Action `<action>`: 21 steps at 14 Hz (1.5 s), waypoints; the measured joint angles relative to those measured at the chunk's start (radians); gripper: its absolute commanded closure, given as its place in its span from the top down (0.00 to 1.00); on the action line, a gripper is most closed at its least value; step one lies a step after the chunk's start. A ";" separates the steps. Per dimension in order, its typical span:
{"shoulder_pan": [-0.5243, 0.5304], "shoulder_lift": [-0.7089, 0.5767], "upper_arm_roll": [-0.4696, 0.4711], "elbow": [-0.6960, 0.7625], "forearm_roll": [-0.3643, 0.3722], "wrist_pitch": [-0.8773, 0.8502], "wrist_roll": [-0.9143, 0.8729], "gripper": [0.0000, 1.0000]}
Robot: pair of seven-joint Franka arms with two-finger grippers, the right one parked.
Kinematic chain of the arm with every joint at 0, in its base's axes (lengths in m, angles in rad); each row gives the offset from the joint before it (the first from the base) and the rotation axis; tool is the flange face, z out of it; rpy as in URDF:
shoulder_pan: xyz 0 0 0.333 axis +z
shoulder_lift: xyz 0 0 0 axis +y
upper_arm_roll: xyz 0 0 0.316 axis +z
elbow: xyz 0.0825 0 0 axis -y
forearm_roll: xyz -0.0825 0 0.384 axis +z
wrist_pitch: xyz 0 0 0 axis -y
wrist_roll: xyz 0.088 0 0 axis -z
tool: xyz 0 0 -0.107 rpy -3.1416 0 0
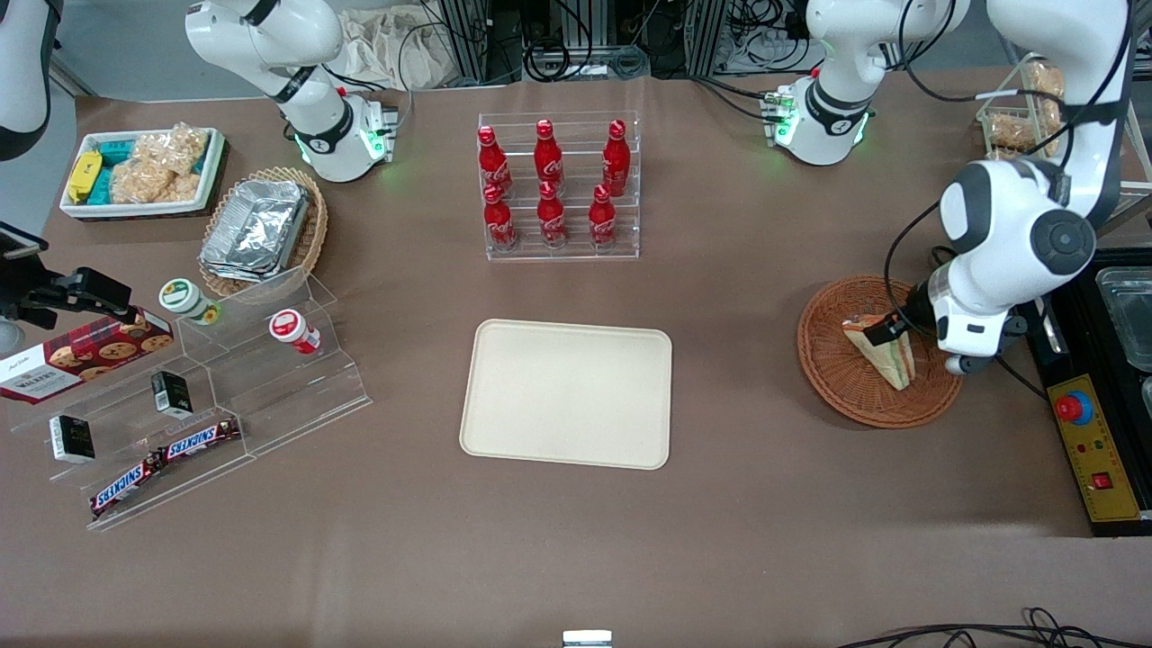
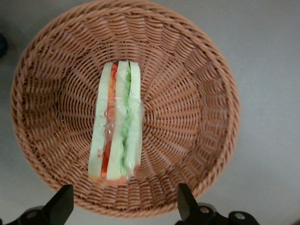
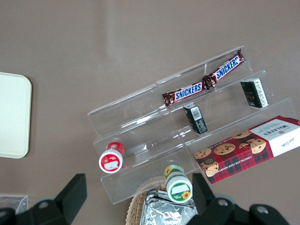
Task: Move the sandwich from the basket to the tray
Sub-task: 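Lower the left gripper onto the wrapped sandwich and close on it, then lift the sandwich out of the basket and carry it toward the cream tray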
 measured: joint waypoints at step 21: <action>-0.003 -0.021 -0.120 0.345 0.006 -0.388 -0.013 0.00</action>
